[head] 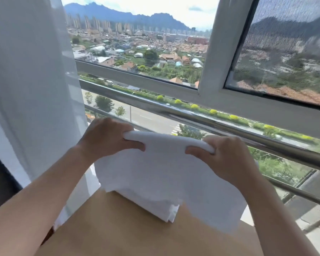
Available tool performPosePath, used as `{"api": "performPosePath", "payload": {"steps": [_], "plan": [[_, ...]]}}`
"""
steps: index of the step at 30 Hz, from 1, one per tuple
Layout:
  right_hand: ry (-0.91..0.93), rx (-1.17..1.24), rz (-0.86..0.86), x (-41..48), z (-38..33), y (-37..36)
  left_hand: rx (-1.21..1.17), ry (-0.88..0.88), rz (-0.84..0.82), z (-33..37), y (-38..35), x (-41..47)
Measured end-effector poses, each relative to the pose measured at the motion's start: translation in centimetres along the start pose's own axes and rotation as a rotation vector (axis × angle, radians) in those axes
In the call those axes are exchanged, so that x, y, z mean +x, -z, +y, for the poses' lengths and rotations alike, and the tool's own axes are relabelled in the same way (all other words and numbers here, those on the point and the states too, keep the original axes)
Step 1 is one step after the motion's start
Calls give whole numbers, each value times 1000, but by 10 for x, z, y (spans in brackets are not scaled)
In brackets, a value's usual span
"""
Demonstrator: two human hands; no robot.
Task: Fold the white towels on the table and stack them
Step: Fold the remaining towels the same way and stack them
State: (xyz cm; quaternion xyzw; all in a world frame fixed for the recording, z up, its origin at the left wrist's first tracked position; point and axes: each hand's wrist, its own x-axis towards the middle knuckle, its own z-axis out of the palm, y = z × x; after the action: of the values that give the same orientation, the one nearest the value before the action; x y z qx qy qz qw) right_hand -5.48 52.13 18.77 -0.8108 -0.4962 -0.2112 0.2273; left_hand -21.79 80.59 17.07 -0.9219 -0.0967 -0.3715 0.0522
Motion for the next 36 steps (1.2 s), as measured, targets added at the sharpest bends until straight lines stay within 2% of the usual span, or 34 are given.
{"api": "performPosePath", "payload": {"steps": [4, 8, 13, 15, 17, 19, 22, 26, 32, 36], "plan": [[-90, -36, -9, 49, -14, -30, -80, -89, 17, -58, -31, 43], [-121, -210, 17, 102, -14, -51, -105, -149, -22, -97, -56, 95], [-22, -475, 397, 133, -10, -54, -52, -376, 311, -129, -65, 141], [41, -472, 421, 122, -11, -75, -67, -437, 352, -139, -82, 130], [55, -437, 324, 96, -16, -113, -120, -528, 242, -146, -112, 93], [20, -409, 197, 60, -28, -158, -160, -595, 55, -149, -142, 45], [-85, -352, 82, 19, -40, -206, -197, -546, -152, -153, -165, 0], [-228, -292, 76, 9, -42, -216, -271, -443, -253, -155, -173, -5], [-188, -284, 84, 10, -44, -206, -266, -457, -201, -155, -160, -4], [-231, -265, -1, -1, -58, -207, -287, -413, -325, -152, -157, -26]]}}
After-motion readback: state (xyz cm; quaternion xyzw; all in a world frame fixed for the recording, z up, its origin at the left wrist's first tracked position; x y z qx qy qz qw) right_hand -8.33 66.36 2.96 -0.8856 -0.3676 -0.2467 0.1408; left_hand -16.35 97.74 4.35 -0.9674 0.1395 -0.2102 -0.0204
